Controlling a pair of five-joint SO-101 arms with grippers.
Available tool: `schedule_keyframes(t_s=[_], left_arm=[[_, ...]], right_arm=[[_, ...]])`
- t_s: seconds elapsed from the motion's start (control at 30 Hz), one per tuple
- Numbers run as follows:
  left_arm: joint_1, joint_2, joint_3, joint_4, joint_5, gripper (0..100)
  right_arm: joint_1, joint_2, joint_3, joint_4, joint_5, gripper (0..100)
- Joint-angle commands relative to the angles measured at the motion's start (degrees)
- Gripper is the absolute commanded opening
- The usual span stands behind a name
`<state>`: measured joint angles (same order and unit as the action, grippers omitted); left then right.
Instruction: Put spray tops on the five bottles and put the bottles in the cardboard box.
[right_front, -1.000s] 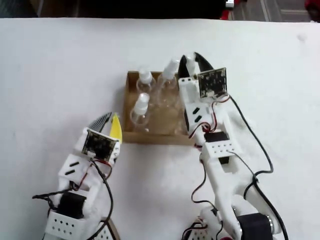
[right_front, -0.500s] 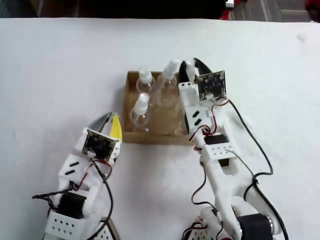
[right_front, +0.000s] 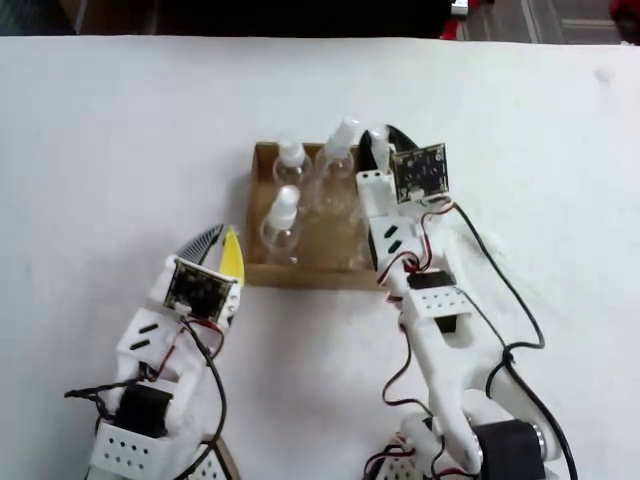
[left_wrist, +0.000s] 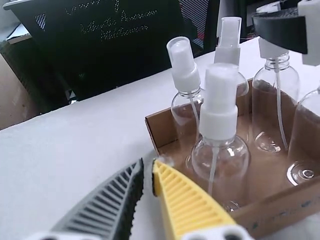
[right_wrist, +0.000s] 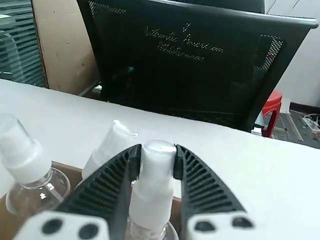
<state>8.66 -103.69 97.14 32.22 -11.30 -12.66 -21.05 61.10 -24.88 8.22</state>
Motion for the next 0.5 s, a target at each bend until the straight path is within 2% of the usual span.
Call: schedule_keyframes(t_s=[0.0, 0.27, 0.47], left_arm=[[0.7, -1.0, -0.2, -1.1, -0.7, 3], [0.7, -1.0, -0.2, -1.1, -0.7, 3], [0.7, -1.0, -0.2, -1.1, -0.7, 3]], right_arm=[[0.6, 2.6, -1.1, -1.4, -0.4, 1.9], [0.6, 3.5, -2.0, -1.4, -0.3, 2.3], [0.5, 3.5, -1.8, -1.3, -0.6, 18.0]])
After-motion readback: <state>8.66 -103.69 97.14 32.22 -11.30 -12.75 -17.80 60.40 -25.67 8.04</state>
